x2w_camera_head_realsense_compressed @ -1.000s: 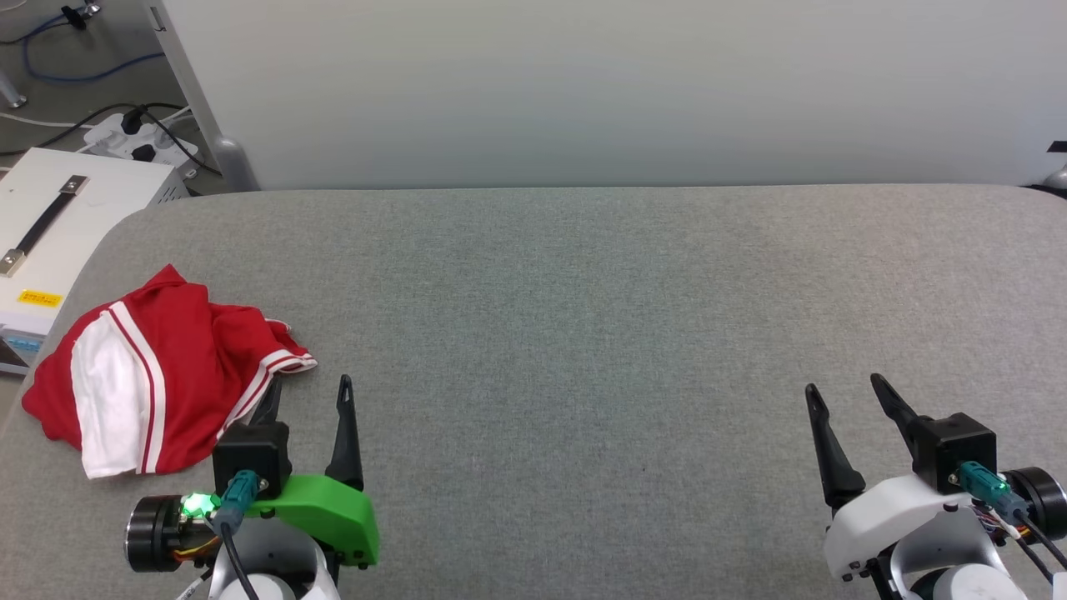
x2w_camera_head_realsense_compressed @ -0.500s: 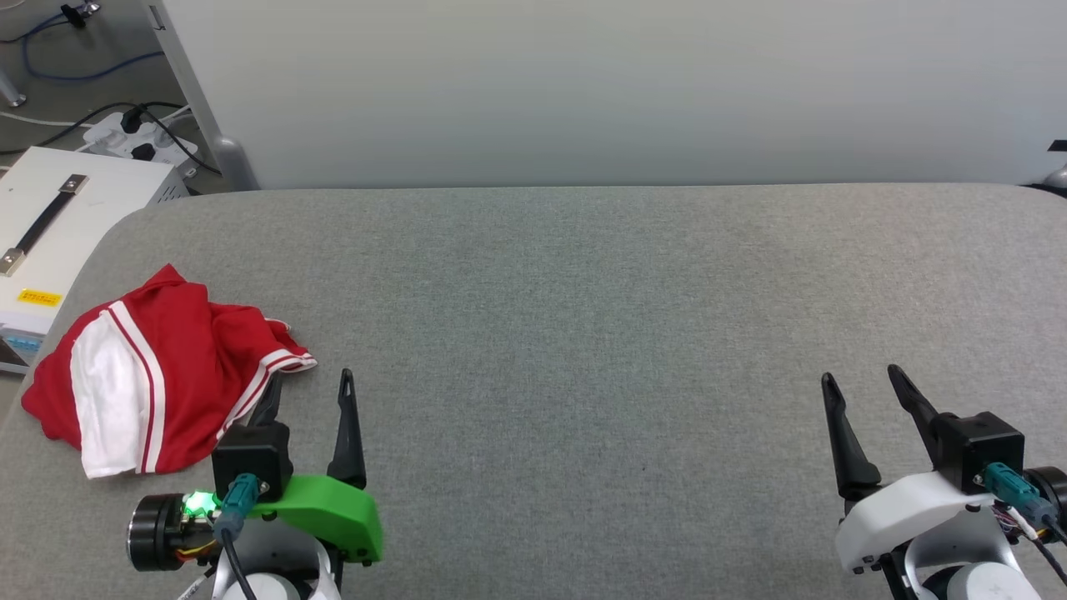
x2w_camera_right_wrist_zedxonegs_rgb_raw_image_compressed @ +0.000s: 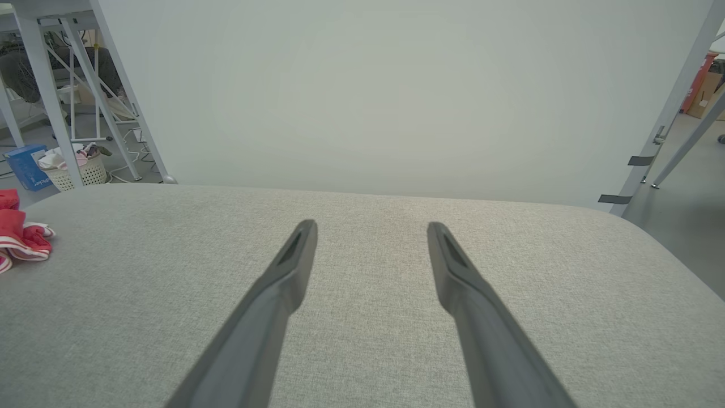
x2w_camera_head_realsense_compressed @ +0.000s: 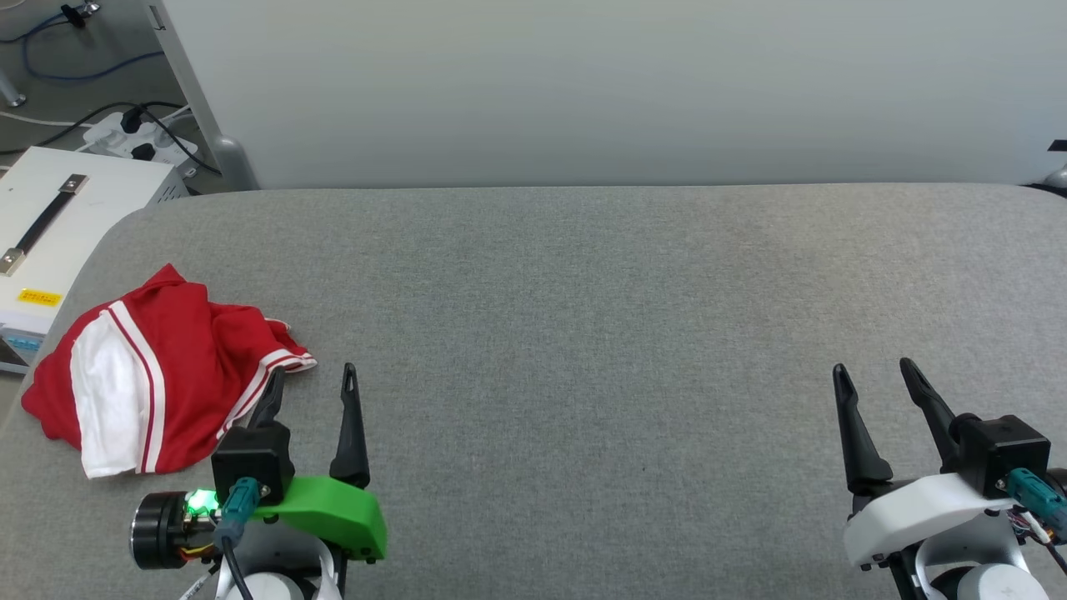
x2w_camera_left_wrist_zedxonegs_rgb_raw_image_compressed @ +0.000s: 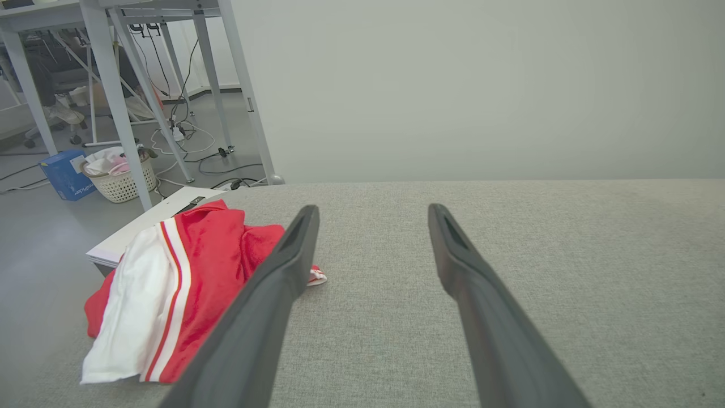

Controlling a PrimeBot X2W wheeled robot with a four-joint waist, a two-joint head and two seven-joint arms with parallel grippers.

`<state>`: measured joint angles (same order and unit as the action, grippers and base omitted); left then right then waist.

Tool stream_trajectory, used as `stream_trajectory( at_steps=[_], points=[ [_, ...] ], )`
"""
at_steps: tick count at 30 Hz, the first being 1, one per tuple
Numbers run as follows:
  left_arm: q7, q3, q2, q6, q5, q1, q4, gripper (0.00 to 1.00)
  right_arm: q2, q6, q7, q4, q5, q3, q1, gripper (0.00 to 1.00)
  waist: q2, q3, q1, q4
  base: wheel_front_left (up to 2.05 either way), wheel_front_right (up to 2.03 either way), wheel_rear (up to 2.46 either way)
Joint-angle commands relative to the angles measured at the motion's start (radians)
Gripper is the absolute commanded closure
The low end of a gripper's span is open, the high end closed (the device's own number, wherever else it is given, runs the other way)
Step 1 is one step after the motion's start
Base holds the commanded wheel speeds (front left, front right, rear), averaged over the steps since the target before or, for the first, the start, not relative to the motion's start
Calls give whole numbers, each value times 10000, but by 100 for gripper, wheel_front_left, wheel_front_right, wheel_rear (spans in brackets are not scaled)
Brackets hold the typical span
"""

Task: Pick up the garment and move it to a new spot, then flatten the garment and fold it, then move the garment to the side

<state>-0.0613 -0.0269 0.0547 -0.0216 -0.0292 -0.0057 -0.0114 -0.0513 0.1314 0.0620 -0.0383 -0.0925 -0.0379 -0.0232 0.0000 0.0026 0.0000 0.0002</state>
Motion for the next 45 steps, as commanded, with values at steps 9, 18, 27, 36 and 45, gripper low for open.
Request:
stream_trajectory(
  at_steps=[9, 18, 27, 36, 45],
  points=[
    [-313, -125, -16, -59, -155, 92, -51, 0, 4, -3, 329, -152, -323, -163, -256, 0, 0, -14, 0, 6, 0, 0, 0],
    [-497, -219, -19, -106, -227, 130, -33, 0, 5, -3, 510, -267, -453, -196, -352, 0, 0, -15, 0, 8, 0, 0, 0],
    [-727, -318, -23, -94, -381, 144, -9, 0, 6, -4, 737, -401, -684, -229, -457, 0, 0, 15, 0, 19, 0, 0, 0],
    [-915, -385, -27, -81, -537, 172, 73, 0, 6, -4, 922, -507, -869, -281, -554, 0, 0, 17, 0, 36, 0, 0, 0],
    [-1098, -505, -30, -111, -654, 194, 97, 0, 7, -5, 1103, -527, -1009, -338, -656, 0, 0, 40, 0, 65, 0, 0, 0]
  ],
)
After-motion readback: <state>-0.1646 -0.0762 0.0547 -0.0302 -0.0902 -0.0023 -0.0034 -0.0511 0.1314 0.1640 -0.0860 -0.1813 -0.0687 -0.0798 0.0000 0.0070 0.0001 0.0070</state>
